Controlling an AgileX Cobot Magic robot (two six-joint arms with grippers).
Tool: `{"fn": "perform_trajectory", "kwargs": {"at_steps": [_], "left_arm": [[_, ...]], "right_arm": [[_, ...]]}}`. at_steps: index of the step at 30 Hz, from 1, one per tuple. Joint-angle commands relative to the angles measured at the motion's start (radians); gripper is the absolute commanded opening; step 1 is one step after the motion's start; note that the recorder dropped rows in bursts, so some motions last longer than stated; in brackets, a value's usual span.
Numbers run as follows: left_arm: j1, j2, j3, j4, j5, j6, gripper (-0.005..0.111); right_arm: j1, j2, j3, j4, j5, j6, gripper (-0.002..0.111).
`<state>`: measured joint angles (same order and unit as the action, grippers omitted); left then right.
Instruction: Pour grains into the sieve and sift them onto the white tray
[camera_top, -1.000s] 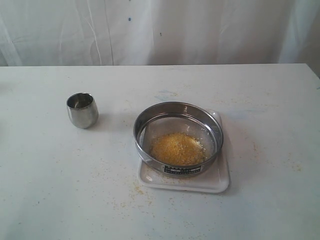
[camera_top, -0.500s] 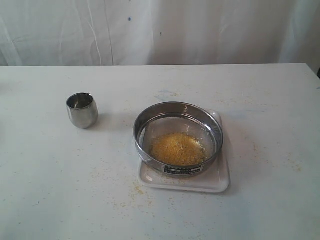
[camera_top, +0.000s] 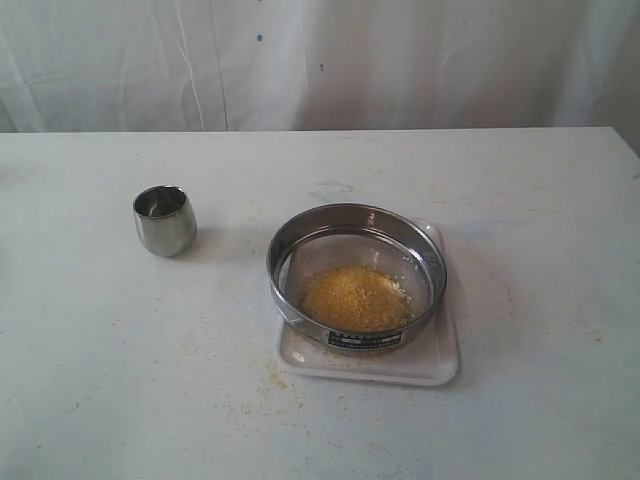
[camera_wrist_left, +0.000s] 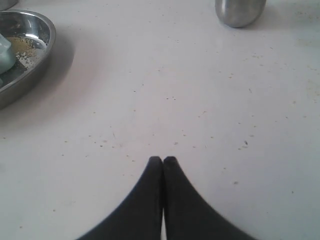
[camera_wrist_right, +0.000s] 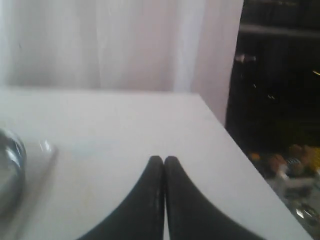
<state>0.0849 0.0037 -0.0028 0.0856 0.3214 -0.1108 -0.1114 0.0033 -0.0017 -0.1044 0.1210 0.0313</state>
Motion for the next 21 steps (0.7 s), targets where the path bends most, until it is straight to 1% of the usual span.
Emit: {"fn": "perform_trajectory", "kwargs": {"at_steps": [1,4,7,8,10,12,13,14,16,17,18,19,20,21], "left_arm": [[0.005,-0.004,0.003,0.001,0.028,0.002,0.000],[0.005,-0.004,0.003,0.001,0.028,0.002,0.000],[0.005,-0.004,0.003,0.001,0.028,0.002,0.000],[0.005,-0.004,0.003,0.001,0.028,0.002,0.000],[0.005,-0.004,0.003,0.001,0.028,0.002,0.000],[0.005,-0.004,0.003,0.001,0.028,0.002,0.000],[0.005,-0.004,0.003,0.001,0.028,0.002,0.000],[0.005,-0.004,0.003,0.001,0.028,0.002,0.000],[0.005,-0.004,0.003,0.001,0.028,0.002,0.000],[0.005,-0.004,0.003,0.001,0.028,0.002,0.000],[0.005,-0.004,0.003,0.001,0.028,0.002,0.000],[0.005,-0.004,0.003,0.001,0.028,0.002,0.000],[0.005,-0.004,0.003,0.001,0.028,0.002,0.000],[0.005,-0.004,0.003,0.001,0.028,0.002,0.000]], "right_arm": [[0.002,-0.003,0.002,0.199,-0.360,0.190,0.000],[0.002,-0.003,0.002,0.233,-0.596,0.334,0.000],[0.002,-0.003,-0.008,0.234,-0.940,0.595,0.000],[0.002,-0.003,-0.041,0.234,-1.048,0.697,0.000],[0.002,-0.003,-0.133,0.198,-1.147,0.852,0.000],[0.002,-0.003,-0.252,0.114,-1.061,0.843,0.000],[0.002,-0.001,-0.319,0.024,-0.955,0.791,0.000],[0.002,0.026,-0.381,-0.108,-0.822,0.703,0.000],[0.002,0.109,-0.472,-0.461,-0.569,0.544,0.000],[0.002,0.179,-0.489,-0.610,-0.498,0.521,0.000],[0.002,0.245,-0.491,-0.681,-0.451,0.516,0.000],[0.002,0.432,-0.491,-0.705,-0.329,0.494,0.000],[0.002,0.538,-0.491,-0.701,-0.301,0.494,0.000],[0.002,0.757,-0.499,-0.701,-0.319,0.494,0.000]]}}
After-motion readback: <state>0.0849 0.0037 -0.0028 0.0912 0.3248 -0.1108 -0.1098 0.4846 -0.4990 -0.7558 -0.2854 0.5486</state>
